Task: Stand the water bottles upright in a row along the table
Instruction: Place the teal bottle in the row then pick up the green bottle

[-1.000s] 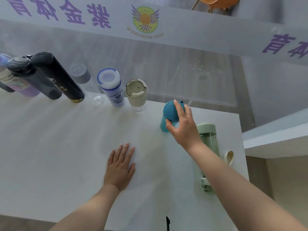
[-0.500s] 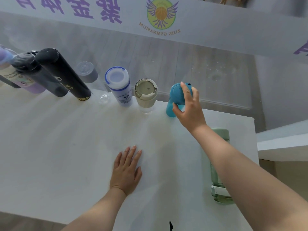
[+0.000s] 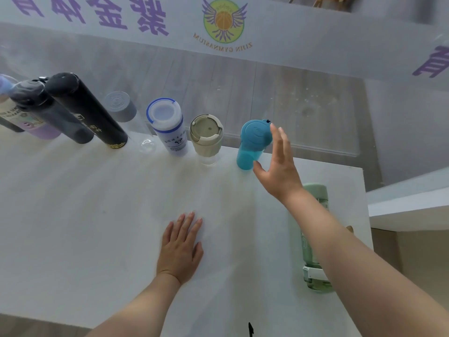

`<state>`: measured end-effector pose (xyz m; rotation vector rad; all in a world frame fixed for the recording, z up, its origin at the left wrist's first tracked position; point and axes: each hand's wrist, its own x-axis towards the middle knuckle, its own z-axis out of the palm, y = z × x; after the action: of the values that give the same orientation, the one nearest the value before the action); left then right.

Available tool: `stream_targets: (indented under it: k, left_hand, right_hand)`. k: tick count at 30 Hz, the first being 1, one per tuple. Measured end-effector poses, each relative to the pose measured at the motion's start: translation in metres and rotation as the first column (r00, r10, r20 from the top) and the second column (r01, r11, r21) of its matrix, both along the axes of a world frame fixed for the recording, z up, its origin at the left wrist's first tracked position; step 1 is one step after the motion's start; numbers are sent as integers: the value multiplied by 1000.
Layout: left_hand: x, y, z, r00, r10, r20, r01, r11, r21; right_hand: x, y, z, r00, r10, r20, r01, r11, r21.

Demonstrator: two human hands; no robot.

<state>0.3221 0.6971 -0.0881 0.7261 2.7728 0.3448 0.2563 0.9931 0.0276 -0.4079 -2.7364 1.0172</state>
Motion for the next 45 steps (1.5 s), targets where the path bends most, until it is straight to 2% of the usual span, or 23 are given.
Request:
stream_targets:
  k: [6, 10, 13, 17, 22, 27, 30, 34, 37, 39, 42, 45]
  left_hand:
    - [-1, 1, 3, 1000, 0, 20, 0, 1000, -6]
    - [-1, 0, 3, 1000, 3, 9, -3, 1000, 23]
    - [0, 5, 5, 998, 69, 6, -69, 995, 69]
    - [1, 29, 10, 993, 115, 33, -119, 983, 139]
    - [11, 78, 15, 984, -132, 117, 112, 979, 168]
    - [19, 144, 45, 895, -385, 224, 340, 915, 216]
    - [22, 185, 66, 840, -520, 154, 488, 848, 207]
    - [16, 222, 79, 724, -690, -10, 690, 723, 34]
    - [11, 232, 83, 645, -758, -97, 753, 652, -87]
    - [9, 236, 87, 665, -735, -132, 737, 674, -39]
    - [8, 235, 93, 755, -625, -201, 655, 738, 162]
    - [9, 228, 100, 854, -508, -117, 514, 783, 351]
  right_hand:
    - [81, 7, -12, 998, -35, 55, 35, 999, 1]
    - [146, 13, -22, 986, -149, 77, 147, 989, 34]
    - [188, 19, -28, 968, -226, 108, 217, 972, 93]
    - [233, 20, -37, 883, -412, 224, 388, 910, 143]
    - [268, 9, -45, 772, -513, 375, 543, 839, 30]
    - [282, -2, -53, 725, -525, 447, 652, 732, -198]
    - [281, -1, -49, 739, -537, 407, 655, 716, -244]
    - [280, 4, -32, 771, -568, 289, 631, 743, -224]
    - [278, 12, -12, 782, -573, 244, 622, 739, -258]
    - [276, 19, 4, 801, -564, 201, 599, 758, -260]
    - [269, 28, 32, 849, -524, 71, 527, 829, -188]
    - [253, 36, 57, 895, -444, -37, 436, 891, -127]
